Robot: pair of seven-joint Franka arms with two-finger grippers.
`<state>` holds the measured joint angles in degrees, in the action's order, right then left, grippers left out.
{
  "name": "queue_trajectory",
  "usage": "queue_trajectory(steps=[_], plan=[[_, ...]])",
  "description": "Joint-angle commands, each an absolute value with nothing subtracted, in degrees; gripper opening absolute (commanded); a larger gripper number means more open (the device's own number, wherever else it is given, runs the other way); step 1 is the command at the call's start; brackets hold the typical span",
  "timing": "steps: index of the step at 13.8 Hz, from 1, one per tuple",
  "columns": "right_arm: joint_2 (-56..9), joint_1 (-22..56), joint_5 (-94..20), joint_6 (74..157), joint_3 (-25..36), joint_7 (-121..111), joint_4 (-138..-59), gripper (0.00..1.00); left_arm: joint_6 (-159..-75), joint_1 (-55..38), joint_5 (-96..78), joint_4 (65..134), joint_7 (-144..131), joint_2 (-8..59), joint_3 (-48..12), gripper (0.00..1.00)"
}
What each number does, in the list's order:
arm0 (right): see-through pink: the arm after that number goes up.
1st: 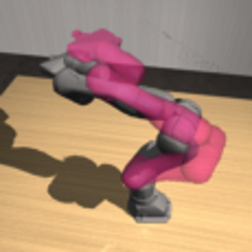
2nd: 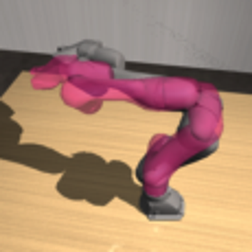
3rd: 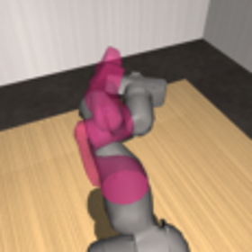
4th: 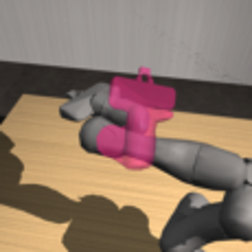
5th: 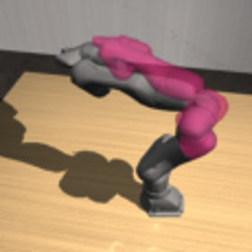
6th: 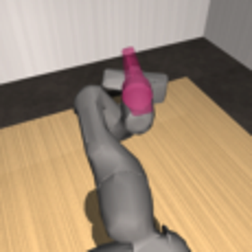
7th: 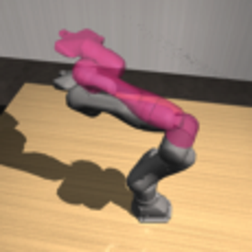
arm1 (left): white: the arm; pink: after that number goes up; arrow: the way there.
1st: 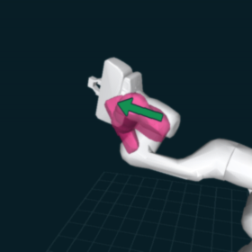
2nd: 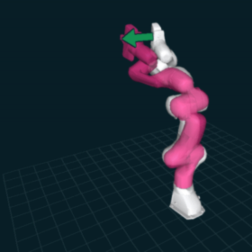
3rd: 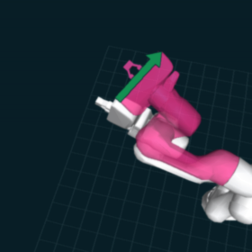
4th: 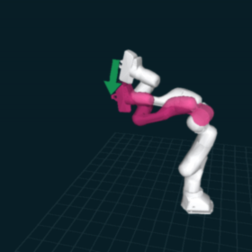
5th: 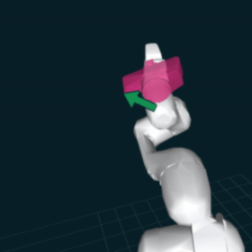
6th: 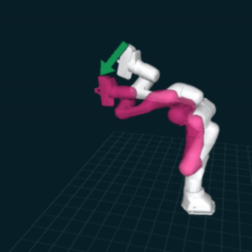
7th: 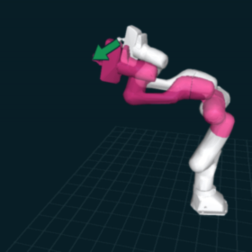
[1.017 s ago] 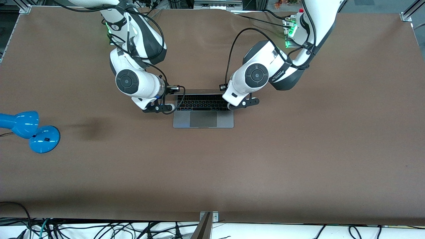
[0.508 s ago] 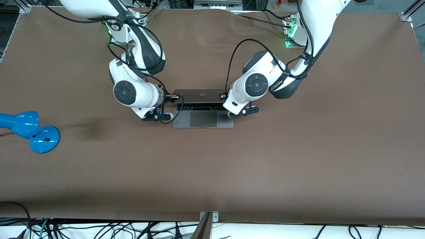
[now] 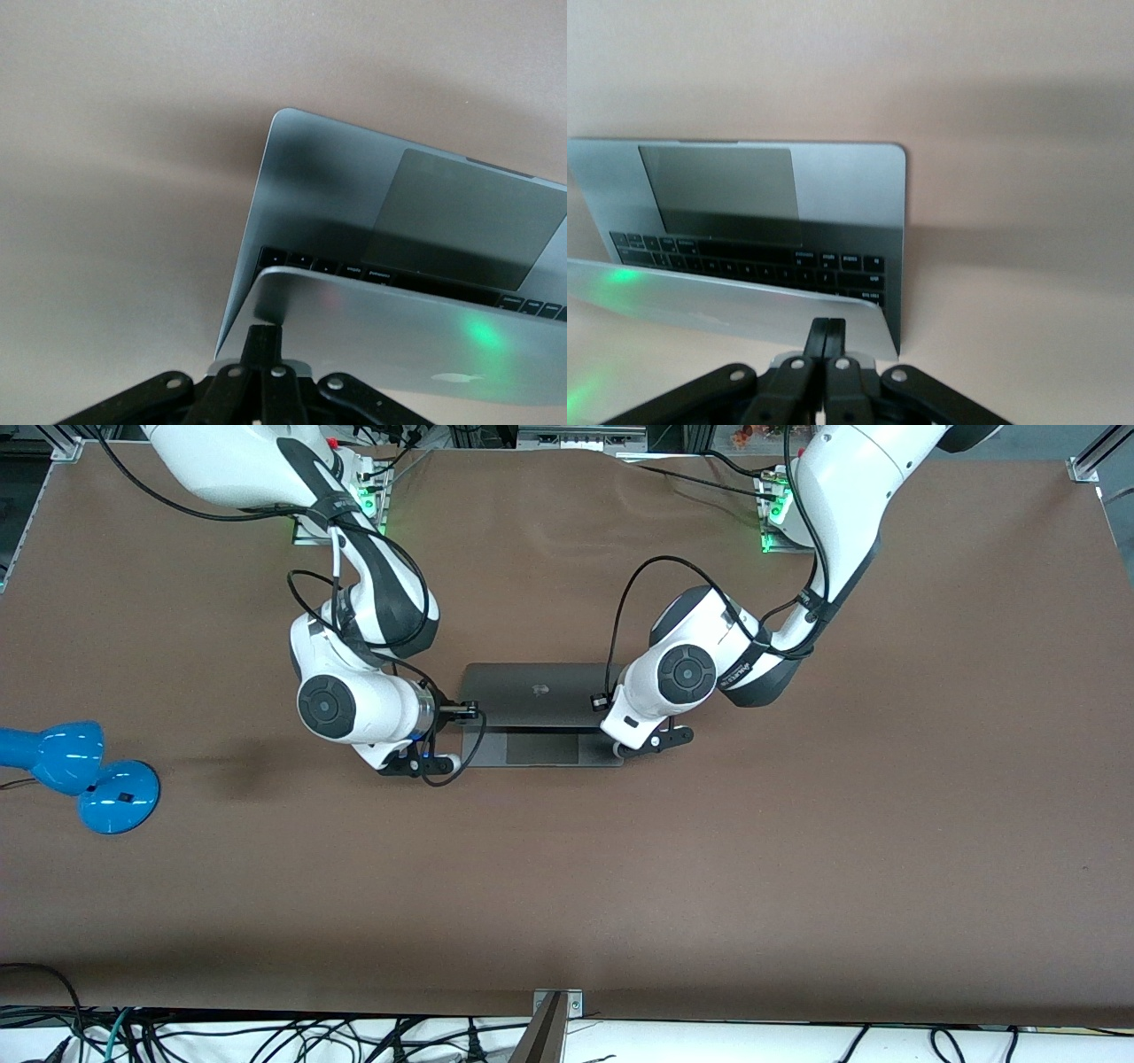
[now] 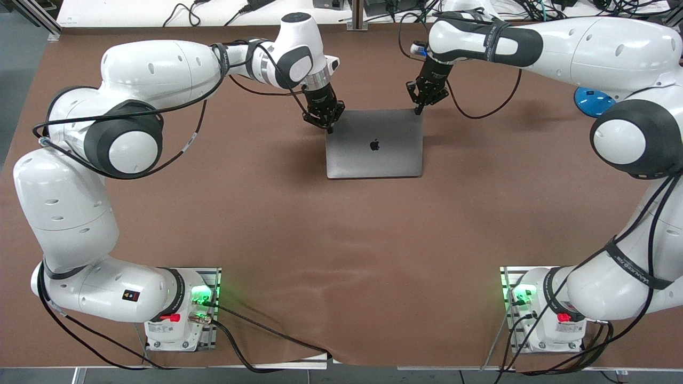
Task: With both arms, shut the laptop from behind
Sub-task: 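Push the screen down toward the keyboard with both grippers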
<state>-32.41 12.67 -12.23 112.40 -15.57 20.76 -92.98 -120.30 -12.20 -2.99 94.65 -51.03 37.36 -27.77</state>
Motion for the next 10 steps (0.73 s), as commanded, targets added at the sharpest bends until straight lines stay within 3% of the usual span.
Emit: queue_trajectory(steps=[1,10], plan=[[-36.5,12.8,-11.7,112.0,-15.5,20.1,-88.7,0.05,-121.2,-12.8,-1.1,93.0,-51.4,39.0,-27.5,0.00],[-40.8,13.0,-11.6,116.0,-15.4,19.9,-86.5,0.05,-124.3,-12.8,0.2,93.0,-51.4,40.9,-27.2,0.00]])
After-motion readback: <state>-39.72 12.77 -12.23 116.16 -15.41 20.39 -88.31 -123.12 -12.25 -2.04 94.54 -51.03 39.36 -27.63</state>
